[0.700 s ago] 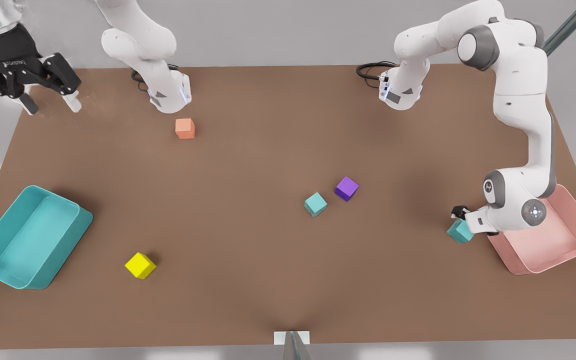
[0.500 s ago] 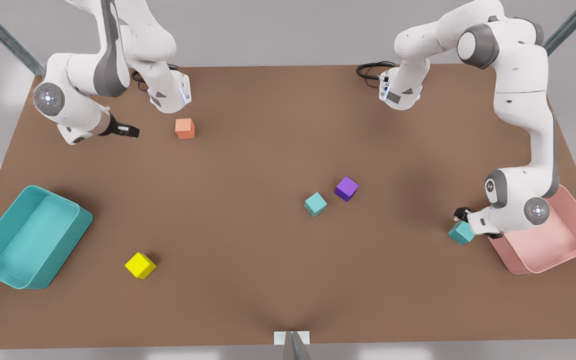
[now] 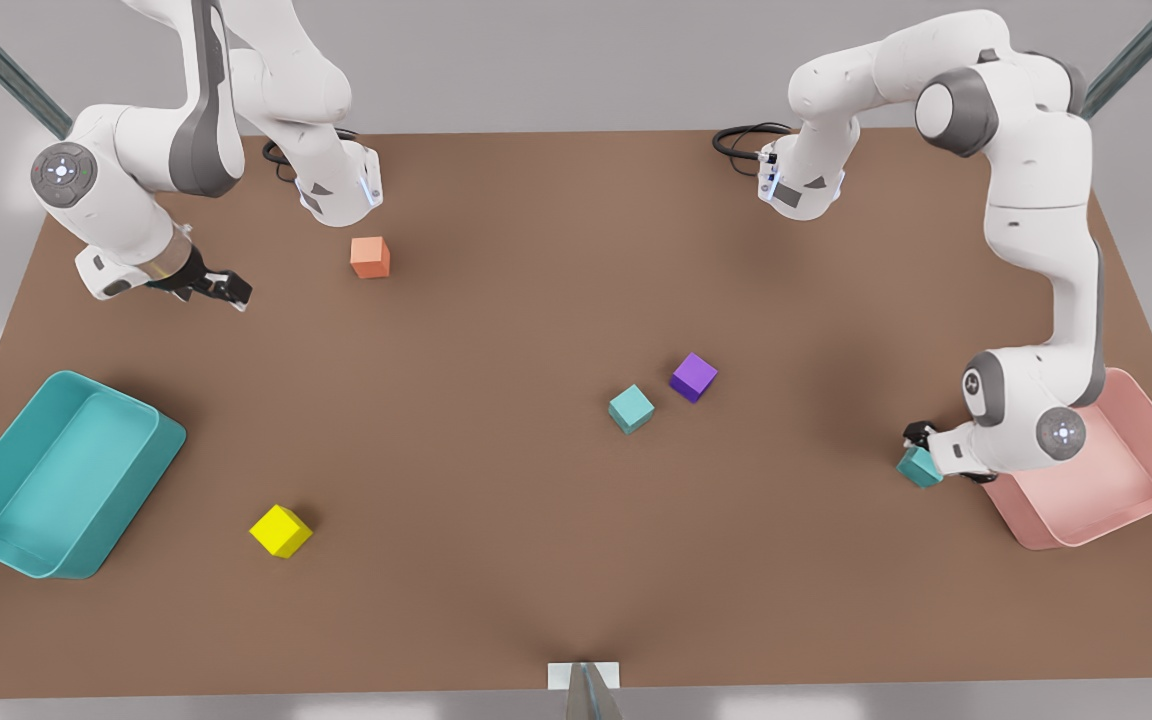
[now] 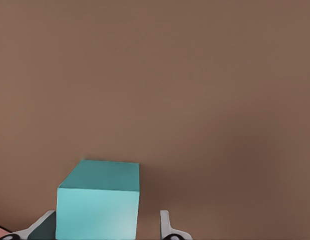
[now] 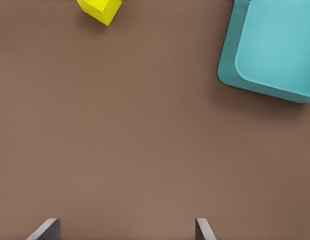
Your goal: Stack the two blue cubes on top of each other
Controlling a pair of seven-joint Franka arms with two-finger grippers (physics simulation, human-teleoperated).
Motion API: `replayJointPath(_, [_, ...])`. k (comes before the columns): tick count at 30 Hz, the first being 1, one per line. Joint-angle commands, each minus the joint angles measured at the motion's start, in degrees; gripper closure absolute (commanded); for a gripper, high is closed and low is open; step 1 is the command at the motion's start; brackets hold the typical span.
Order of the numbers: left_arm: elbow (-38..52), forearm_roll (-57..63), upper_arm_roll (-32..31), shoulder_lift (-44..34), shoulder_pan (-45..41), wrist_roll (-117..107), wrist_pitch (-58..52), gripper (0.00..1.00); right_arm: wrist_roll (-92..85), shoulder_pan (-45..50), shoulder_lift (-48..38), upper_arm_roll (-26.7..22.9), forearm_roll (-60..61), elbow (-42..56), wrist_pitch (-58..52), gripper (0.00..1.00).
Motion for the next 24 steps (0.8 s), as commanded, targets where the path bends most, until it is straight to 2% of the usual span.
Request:
replayJointPath(1, [0.0, 0.1, 0.0, 0.7, 0.0, 0.7, 2.6, 0.0, -2.5, 0.0, 0.0, 0.0, 0.0, 0.0, 1.0, 0.0])
replayJointPath(6, [-0.1, 0.2, 0.0, 1.6, 0.0, 0.7, 3.4, 0.0, -2.5, 0.0, 0.1, 0.0, 0.0, 0.0, 1.0, 0.0])
replayJointPath(9, [-0.1, 0.2, 0.0, 1.6, 0.1, 0.7, 3.4, 0.08, -2.5, 0.0, 0.2, 0.0, 0.0, 0.0, 1.0, 0.0])
replayJointPath(11, [0.0, 0.3, 0.0, 1.6, 0.0, 0.7, 3.3, 0.32, -2.5, 0.0, 0.2, 0.0, 0.0, 0.0, 1.0, 0.0])
replayJointPath(15, [1.2, 0.2, 0.0, 0.3, -1.6, -3.0, 1.6, 0.3, -2.5, 0.0, 0.2, 0.0, 0.0, 0.0, 1.0, 0.0])
replayJointPath(19, [8.5, 0.1, -1.2, -1.8, -10.0, -21.4, -10.8, 0.28, -2.5, 0.0, 0.2, 0.1, 0.0, 0.0, 1.0, 0.0])
replayJointPath(23, [10.7, 0.2, -9.3, -3.5, -12.7, -40.1, -17.6, 0.28, -2.5, 0.0, 0.2, 0.1, 0.0, 0.0, 1.0, 0.0])
replayJointPath(24, [12.8, 0.2, -9.7, -3.3, -15.5, -45.2, -19.5, 0.28, -2.5, 0.0, 0.2, 0.1, 0.0, 0.0, 0.9, 0.0])
